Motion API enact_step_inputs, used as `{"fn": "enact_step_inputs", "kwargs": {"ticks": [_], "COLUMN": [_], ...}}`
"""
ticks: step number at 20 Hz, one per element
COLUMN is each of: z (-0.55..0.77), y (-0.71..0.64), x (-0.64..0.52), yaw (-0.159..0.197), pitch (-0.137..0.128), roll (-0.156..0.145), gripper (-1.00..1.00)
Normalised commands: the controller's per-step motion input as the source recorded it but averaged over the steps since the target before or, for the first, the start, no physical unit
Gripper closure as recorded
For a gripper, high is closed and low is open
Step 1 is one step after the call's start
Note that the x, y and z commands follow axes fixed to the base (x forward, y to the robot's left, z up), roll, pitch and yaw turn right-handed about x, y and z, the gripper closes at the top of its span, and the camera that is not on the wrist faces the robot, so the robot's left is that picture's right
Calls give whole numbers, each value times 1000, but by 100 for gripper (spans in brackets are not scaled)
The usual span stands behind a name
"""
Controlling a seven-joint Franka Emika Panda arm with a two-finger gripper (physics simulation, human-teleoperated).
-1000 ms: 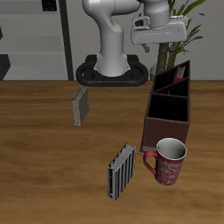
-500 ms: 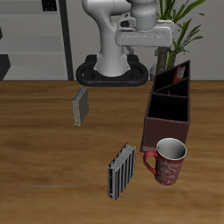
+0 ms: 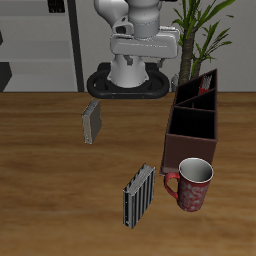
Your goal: Place the red book into the left desk caddy's left compartment and place the yellow book into the left desk caddy's left compartment
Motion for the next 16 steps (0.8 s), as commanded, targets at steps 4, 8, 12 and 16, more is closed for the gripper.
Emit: {"fn": "enact_step_inputs", "kwargs": {"ticks": [4, 8, 12, 16], "z": [124, 8, -68, -121], "y": [-488, -470, -507, -379], "x": [252, 306, 286, 55], "yaw": [96, 29, 89, 99], "pitch": [24, 92, 31, -86], "roll": [42, 40, 9, -72], "gripper": [-100, -100, -100, -100]}}
